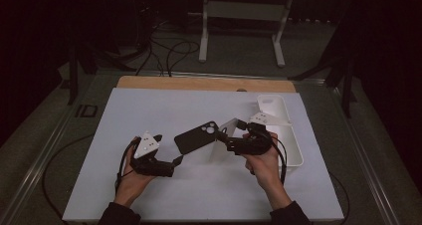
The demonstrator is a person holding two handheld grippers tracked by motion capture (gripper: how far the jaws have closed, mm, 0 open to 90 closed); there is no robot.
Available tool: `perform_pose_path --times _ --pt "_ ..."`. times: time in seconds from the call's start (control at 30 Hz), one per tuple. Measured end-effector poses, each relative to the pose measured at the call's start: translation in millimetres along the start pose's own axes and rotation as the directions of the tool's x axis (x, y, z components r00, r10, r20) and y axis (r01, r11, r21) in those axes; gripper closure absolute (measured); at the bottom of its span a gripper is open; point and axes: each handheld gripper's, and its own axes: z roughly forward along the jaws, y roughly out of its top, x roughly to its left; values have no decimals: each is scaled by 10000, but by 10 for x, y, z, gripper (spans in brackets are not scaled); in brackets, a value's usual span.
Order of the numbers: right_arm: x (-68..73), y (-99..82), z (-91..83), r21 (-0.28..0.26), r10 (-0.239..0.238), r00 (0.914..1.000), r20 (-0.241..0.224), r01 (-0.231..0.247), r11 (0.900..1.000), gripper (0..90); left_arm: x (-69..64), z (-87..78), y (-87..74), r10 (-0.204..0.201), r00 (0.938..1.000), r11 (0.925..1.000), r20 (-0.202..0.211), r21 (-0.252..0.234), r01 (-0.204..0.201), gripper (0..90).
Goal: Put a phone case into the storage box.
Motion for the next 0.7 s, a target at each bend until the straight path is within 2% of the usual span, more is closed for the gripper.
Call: perform_pose_path --times 0.33,0.7 --pt "-61 70 -50 -55 -46 9998 172 47 10000 168 77 -79 -74 3 9998 10000 -204 -17 -3 6" --pt "-193 121 -140 -22 -71 9985 548 73 10000 168 144 -175 -207 30 9990 10000 -448 -32 -32 6"
